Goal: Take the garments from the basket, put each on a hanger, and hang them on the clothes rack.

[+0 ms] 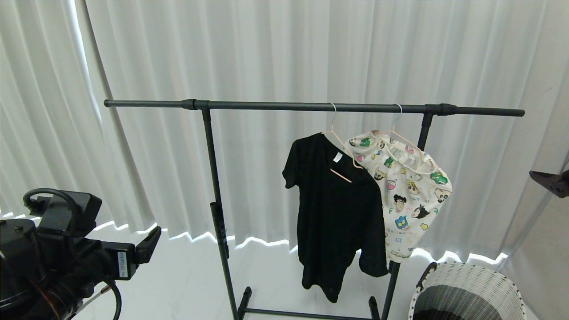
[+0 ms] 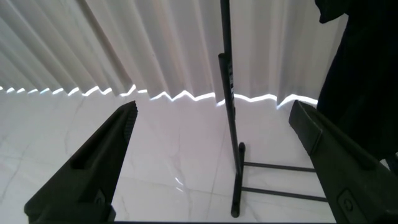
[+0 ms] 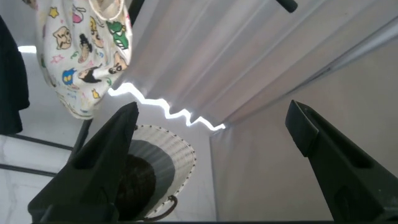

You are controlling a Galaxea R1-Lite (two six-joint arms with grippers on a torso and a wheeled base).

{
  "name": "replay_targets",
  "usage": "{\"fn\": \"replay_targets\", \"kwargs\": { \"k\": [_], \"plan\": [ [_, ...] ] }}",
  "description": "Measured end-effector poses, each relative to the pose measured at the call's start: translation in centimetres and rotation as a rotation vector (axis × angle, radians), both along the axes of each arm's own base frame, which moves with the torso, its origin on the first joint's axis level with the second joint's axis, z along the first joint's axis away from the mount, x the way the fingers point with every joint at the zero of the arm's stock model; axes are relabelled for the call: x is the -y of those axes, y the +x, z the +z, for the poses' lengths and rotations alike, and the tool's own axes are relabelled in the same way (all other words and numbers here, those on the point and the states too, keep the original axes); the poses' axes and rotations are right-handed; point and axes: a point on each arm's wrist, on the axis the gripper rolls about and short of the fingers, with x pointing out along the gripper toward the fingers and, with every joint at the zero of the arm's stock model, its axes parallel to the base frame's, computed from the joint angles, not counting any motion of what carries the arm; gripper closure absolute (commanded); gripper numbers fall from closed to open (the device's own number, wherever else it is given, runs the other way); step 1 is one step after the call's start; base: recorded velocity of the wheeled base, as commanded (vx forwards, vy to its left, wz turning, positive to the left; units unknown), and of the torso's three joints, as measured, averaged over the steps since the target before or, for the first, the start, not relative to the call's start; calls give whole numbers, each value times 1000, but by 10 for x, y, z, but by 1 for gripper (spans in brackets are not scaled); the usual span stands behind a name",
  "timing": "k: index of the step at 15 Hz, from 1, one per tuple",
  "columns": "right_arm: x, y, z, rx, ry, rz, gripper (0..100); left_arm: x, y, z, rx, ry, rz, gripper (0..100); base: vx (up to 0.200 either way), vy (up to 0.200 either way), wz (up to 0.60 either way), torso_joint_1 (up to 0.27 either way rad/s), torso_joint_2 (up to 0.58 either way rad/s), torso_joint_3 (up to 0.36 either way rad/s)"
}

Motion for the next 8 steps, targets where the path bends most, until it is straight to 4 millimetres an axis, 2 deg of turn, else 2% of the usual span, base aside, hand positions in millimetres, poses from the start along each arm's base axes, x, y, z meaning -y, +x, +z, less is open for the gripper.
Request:
{"fn": "replay_targets", "kwargs": {
  "k": [8],
  "plan": [
    [4, 1, -5, 18, 2, -26, 0, -5, -6, -1, 7, 0, 23, 0, 0, 0, 0, -193, 451, 255]
  ]
}}
